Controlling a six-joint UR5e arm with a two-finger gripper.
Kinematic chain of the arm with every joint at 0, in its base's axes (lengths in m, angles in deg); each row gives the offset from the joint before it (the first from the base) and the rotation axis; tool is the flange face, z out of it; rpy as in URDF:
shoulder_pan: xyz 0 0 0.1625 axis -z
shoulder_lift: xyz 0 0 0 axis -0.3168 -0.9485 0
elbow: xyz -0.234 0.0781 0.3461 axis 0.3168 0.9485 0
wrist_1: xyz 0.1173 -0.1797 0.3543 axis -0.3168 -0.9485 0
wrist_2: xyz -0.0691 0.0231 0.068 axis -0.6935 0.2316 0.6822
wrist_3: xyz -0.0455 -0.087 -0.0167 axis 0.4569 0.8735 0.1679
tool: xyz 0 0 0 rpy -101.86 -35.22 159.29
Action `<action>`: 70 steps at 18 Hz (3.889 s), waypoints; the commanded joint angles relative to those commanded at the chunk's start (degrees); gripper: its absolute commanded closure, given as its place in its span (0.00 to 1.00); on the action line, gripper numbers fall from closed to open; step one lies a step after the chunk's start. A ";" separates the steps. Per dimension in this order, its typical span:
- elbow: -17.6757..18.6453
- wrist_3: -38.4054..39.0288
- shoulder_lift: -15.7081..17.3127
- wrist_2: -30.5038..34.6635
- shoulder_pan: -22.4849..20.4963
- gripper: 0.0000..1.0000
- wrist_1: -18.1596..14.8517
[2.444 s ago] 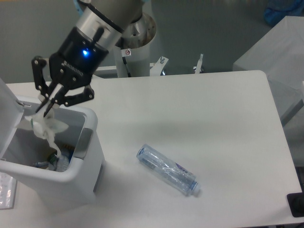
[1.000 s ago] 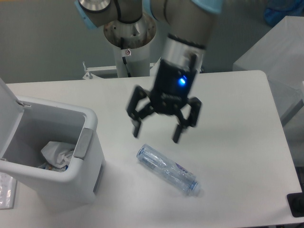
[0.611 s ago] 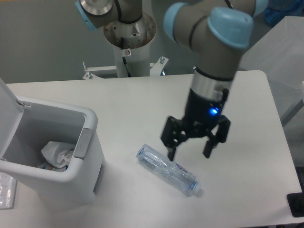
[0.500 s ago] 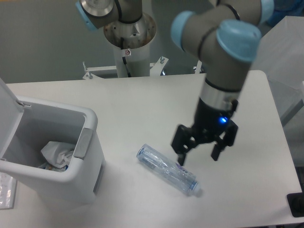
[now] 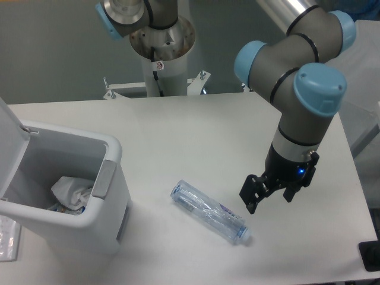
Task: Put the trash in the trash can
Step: 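Move the open gripper back toward the clear plastic bottle, then rotate the wrist and lower the gripper onto the bottle cap end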
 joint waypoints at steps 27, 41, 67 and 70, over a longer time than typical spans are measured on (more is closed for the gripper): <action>-10.28 23.38 -16.88 20.40 8.44 0.01 -7.56; -9.41 27.52 -19.34 24.70 9.67 0.13 -7.38; -10.46 27.34 -19.17 24.62 11.08 0.69 -1.93; -10.55 26.82 -18.82 24.53 11.43 0.72 -1.85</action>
